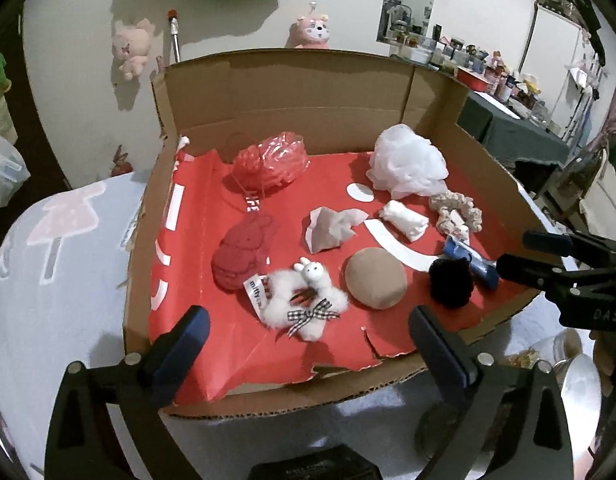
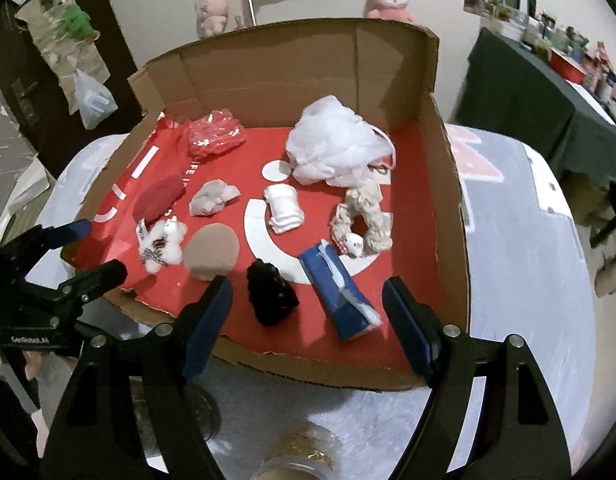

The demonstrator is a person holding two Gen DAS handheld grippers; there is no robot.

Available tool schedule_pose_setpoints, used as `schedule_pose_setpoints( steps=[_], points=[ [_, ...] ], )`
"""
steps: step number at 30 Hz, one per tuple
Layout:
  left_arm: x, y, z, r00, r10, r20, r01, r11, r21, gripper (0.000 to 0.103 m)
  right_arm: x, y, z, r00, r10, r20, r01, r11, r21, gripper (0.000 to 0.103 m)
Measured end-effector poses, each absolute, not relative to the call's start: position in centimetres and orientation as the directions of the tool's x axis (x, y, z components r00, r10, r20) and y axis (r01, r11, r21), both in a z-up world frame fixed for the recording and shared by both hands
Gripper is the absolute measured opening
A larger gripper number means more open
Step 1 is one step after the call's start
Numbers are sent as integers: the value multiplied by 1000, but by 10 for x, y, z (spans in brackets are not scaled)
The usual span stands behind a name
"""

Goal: Organize soft objects

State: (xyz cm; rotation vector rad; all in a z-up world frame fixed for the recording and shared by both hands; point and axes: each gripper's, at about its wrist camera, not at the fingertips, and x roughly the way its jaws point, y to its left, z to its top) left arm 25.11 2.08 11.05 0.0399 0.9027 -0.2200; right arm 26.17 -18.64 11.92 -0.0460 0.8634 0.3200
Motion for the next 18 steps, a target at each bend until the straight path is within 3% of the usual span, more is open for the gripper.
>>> schedule_pose_setpoints(
  steps=[12,18],
  points=[
    [253,23,102,593,-107,-798,132,991,-35,103,260,-178,104,597,254,-761,-283,954,97,77],
    [260,30,95,554,-79,-829,73,996,-46,103,260,-175,103,616,189,-764,-257,966,32,77]
  ],
)
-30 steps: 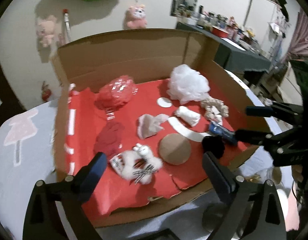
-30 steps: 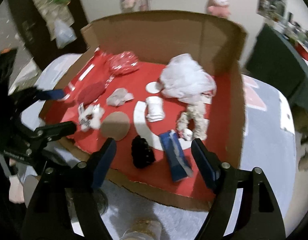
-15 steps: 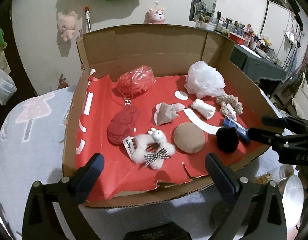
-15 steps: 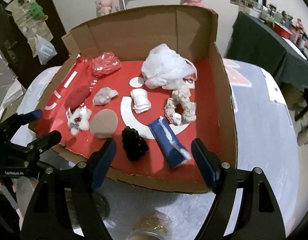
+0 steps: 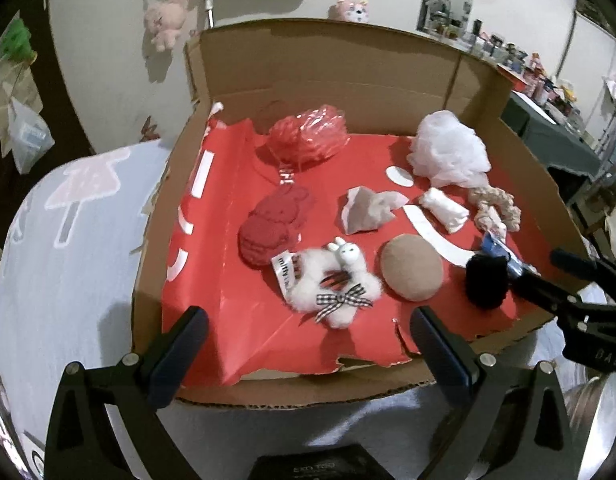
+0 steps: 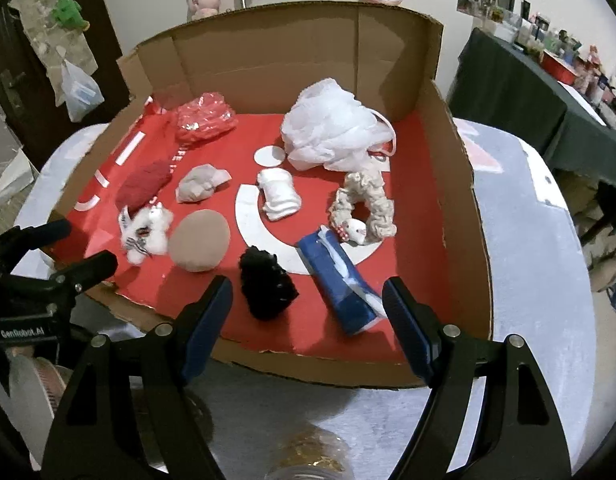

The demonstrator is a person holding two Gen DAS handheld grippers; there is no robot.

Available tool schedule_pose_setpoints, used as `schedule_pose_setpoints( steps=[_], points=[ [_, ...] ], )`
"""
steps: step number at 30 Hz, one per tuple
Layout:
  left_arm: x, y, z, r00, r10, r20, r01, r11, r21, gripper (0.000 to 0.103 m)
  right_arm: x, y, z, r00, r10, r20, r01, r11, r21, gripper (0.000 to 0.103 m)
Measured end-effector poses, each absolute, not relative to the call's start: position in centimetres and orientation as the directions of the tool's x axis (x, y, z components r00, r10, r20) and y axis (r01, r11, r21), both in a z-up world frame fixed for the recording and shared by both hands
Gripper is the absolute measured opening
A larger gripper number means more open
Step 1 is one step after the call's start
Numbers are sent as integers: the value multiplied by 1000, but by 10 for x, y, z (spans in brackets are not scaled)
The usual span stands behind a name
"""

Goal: Organize soft objects

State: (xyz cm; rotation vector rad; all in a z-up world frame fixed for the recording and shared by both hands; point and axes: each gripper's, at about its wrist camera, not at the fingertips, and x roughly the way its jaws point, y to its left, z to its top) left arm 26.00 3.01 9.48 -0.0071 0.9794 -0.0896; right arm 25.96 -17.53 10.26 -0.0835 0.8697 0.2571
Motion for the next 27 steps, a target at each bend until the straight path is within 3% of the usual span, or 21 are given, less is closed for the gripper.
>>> schedule_pose_setpoints(
  steps=[27],
  points=[
    [262,31,90,535,-76,-842,64,997,-50,102,262,-180,98,592,188,-783,-236,970,55,77]
  ],
)
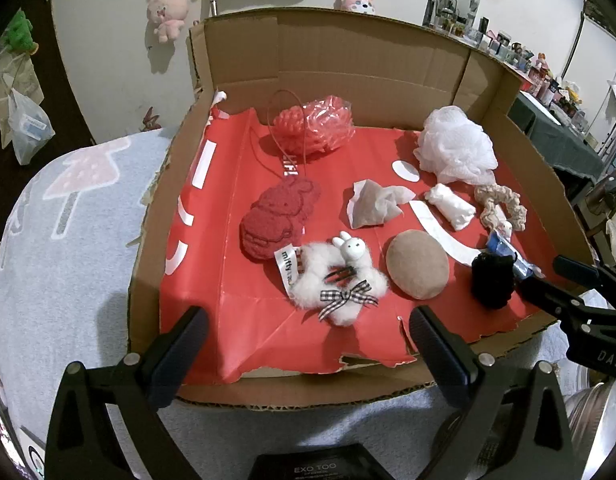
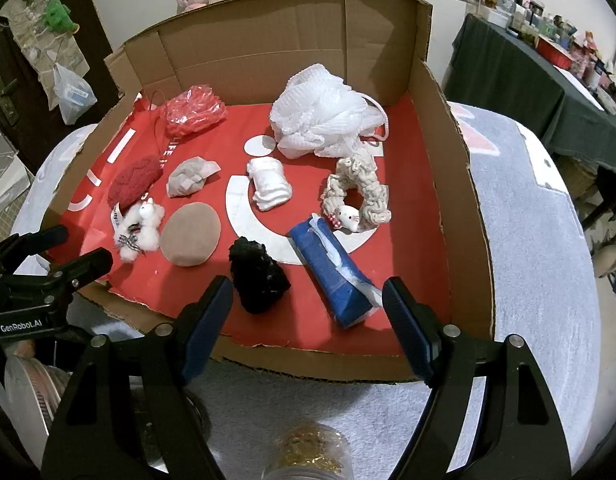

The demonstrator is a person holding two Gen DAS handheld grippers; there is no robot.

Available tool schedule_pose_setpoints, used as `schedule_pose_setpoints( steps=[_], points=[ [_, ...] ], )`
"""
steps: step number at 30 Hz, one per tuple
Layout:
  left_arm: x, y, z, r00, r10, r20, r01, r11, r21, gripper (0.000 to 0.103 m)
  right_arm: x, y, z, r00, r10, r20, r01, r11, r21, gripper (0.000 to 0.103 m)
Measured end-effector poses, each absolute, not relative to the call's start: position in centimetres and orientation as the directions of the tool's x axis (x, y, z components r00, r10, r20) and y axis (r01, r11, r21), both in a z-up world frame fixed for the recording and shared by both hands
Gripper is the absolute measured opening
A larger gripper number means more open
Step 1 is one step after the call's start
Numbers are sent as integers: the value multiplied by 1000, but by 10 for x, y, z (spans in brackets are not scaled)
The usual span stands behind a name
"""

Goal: Organize soft objects

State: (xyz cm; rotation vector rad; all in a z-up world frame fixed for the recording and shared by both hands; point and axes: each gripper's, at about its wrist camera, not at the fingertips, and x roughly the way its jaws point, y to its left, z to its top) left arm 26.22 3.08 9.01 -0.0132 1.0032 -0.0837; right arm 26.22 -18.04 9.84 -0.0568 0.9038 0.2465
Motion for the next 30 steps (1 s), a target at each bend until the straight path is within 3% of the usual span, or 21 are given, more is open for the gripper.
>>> schedule_pose_setpoints(
  steps=[30],
  points=[
    [263,30,89,535,-66,-842,61,997,-40,102,262,-180,98,593,187,-783,-233,971,56,77]
  ],
)
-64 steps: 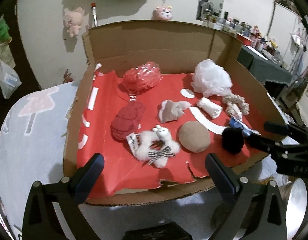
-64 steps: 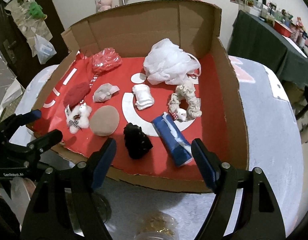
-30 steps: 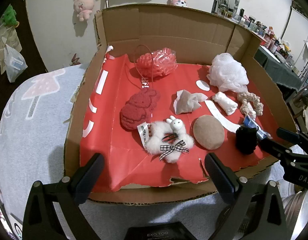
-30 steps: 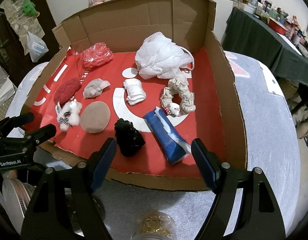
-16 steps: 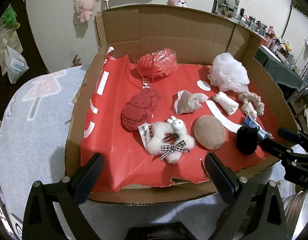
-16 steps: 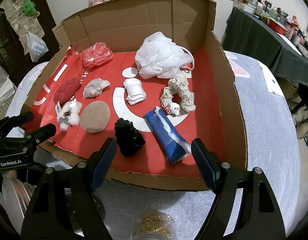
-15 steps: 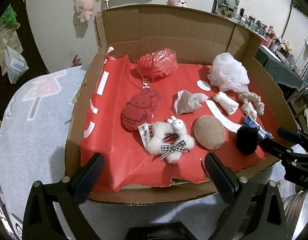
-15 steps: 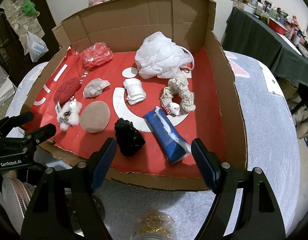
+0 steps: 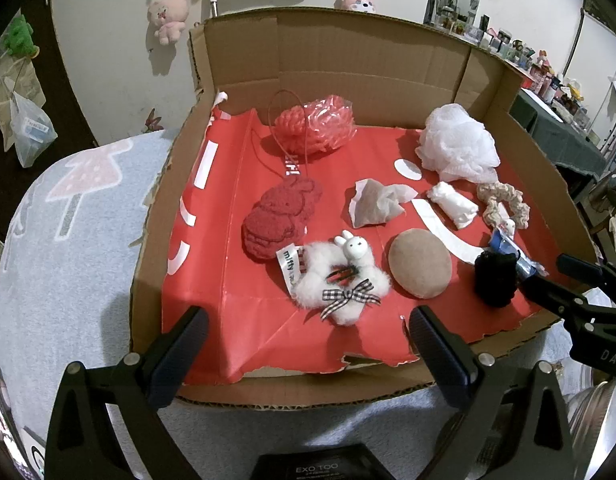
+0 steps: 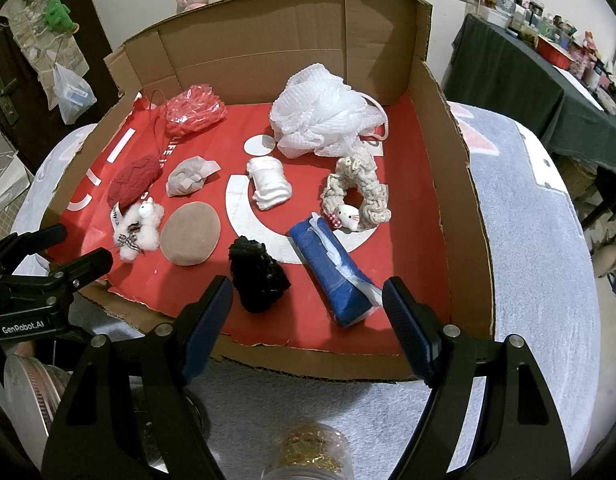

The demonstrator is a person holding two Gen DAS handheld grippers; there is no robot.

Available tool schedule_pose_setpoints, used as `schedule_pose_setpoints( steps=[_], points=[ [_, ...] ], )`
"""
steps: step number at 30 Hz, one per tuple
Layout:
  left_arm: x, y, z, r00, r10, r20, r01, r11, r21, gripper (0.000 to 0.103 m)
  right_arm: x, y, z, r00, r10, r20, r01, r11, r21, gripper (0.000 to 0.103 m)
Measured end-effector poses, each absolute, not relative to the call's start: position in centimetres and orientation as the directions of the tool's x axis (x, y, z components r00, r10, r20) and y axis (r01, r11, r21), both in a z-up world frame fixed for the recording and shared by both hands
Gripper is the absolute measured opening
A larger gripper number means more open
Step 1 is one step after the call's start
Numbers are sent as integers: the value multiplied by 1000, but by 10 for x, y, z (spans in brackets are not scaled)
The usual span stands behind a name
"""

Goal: Organize soft objects

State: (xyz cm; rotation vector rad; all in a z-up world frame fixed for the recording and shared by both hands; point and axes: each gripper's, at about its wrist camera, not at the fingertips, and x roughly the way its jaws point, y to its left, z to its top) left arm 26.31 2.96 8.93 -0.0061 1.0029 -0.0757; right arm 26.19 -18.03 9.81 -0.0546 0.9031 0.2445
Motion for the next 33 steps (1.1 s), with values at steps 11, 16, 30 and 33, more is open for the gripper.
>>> schedule_pose_setpoints(
  steps=[11,16,30,33],
  points=[
    [263,30,89,534,-65,-843,60,997,-39,102,262,-180,98,593,187,-783,-234,971,55,77],
    [263,31,88,535,-65,-843,60,997,-39,102,262,-180,98,594,186,-783,-234,971,54,77],
    [264,31,87,533,-65,-844,56,998,-42,102,262,-180,98,594,185,-783,-233,971,53,77],
    [263,31,87,534,-65,-843,57,998,-41,102,261,-180,98,595,183,-782,-232,971,50,77]
  ],
)
